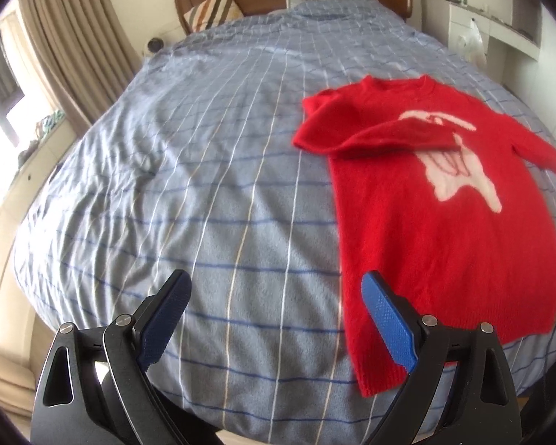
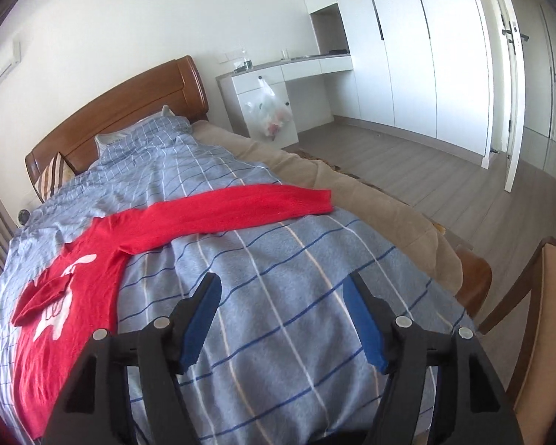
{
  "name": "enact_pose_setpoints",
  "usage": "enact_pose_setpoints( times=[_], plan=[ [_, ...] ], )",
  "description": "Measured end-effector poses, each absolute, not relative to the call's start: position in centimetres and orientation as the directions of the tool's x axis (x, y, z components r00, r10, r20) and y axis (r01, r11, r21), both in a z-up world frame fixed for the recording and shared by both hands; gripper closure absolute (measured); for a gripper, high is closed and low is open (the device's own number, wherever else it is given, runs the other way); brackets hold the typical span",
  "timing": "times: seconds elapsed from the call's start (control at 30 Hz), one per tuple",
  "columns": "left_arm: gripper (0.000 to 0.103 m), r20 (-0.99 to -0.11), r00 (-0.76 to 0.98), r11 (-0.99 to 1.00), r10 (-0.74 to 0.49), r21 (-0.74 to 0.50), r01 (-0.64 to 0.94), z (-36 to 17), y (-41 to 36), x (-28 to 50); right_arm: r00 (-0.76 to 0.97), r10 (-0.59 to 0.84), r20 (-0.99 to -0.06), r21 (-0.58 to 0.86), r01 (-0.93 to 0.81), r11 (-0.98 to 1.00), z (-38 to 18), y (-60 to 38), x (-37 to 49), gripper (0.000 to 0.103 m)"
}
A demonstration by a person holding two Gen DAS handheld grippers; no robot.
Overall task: Fold small clothes
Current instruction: 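Grasp the sweater sleeve cuff with the left tool, then drag the held sleeve across the sweater body with the left tool, release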
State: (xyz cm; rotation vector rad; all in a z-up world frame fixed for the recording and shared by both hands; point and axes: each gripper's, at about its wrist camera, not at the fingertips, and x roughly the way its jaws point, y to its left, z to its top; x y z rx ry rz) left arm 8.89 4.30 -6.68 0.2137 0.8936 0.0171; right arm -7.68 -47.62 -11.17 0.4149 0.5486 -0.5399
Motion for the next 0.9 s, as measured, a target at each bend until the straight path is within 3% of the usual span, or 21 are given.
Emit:
enact_pose_setpoints(
  times=[0.13, 0.27, 0.4, 0.5, 0.67, 0.7, 0.73, 0.77, 0.9],
  plan=[
    [0.006, -0.722, 0.692, 0.923, 0.006, 0.271, 0.273, -4.5, -0.9, 11.9, 0.738, -0.339, -0.583, 0.2, 0.535, 0.821, -11.1, -45.2, -7.5, 0.031],
    [0.006, -0.719, 0.69, 0.774, -0.078, 0.393, 0.497, -5.8, -7.7, 15.5, 0.743, -0.285, -0.606, 0.22, 0.5, 0.838, -11.8, -44.0, -6.8, 0.031],
    [0.018, -0.796, 0.6, 0.699, -0.08, 0.385, 0.603, -9.0, -12.0, 20.4, 0.74, -0.263, -0.619, 0.238, 0.496, 0.835, -12.5, -43.2, -7.0, 0.031],
    [0.023, -0.798, 0.602, 0.644, -0.029, 0.446, 0.622, -11.6, -14.1, 22.7, 0.738, -0.254, -0.625, 0.246, 0.495, 0.833, -12.7, -42.9, -7.1, 0.031],
    [0.047, -0.836, 0.549, 0.647, -0.024, 0.405, 0.645, -14.8, -15.5, 25.6, 0.738, -0.236, -0.632, 0.245, 0.479, 0.843, -13.0, -42.4, -6.7, 0.031],
    [0.063, -0.846, 0.531, 0.658, -0.046, 0.374, 0.654, -15.0, -15.6, 25.9, 0.736, -0.237, -0.634, 0.241, 0.479, 0.844, -13.0, -42.3, -6.6, 0.031],
    [0.091, -0.86, 0.506, 0.673, -0.073, 0.331, 0.661, -15.0, -15.6, 26.2, 0.735, -0.239, -0.635, 0.238, 0.48, 0.845, -13.0, -42.2, -6.5, 0.031],
    [0.1, -0.868, 0.488, 0.694, -0.096, 0.293, 0.657, -14.9, -15.5, 26.4, 0.735, -0.24, -0.634, 0.236, 0.48, 0.845, -13.0, -42.1, -6.5, 0.031],
    [0.101, -0.811, 0.544, 0.833, -0.214, 0.14, 0.536, -9.9, -11.2, 27.0, 0.742, -0.254, -0.62, 0.218, 0.474, 0.853, -12.7, -41.6, -6.5, 0.031]
  ],
)
